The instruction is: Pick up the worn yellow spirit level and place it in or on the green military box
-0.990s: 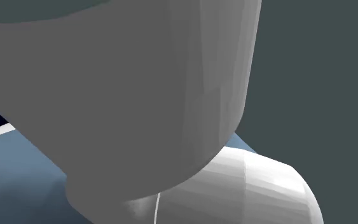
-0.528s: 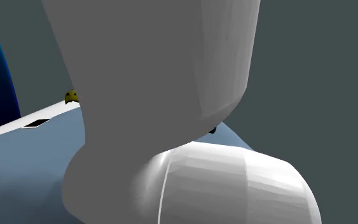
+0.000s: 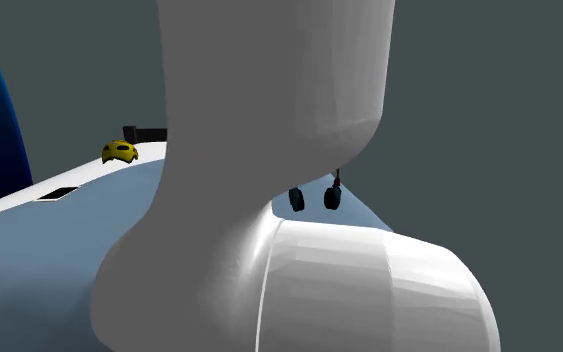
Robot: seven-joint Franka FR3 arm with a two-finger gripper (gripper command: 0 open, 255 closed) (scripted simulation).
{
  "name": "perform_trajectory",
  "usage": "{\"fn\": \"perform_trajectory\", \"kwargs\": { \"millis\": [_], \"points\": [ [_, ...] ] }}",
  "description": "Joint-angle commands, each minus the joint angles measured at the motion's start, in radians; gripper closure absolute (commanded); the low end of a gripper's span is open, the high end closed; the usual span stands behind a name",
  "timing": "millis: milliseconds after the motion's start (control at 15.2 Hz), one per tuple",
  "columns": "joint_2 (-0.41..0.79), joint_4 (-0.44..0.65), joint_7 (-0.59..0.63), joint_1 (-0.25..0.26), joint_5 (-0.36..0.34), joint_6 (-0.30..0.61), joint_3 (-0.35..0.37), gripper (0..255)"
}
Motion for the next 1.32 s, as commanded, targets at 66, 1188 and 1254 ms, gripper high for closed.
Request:
{"fn": "perform_trajectory", "kwargs": {
  "millis": [66, 1188, 1254],
  "points": [
    [0.089, 0.038, -0.009, 0.025, -0.02, 0.019, 0.024, 0],
    [0.217, 0.024, -0.003, 0.058, -0.055, 0.129, 0.037, 0],
    [0.217, 0.024, -0.004, 0.059, -0.054, 0.129, 0.037, 0]
  ]
}}
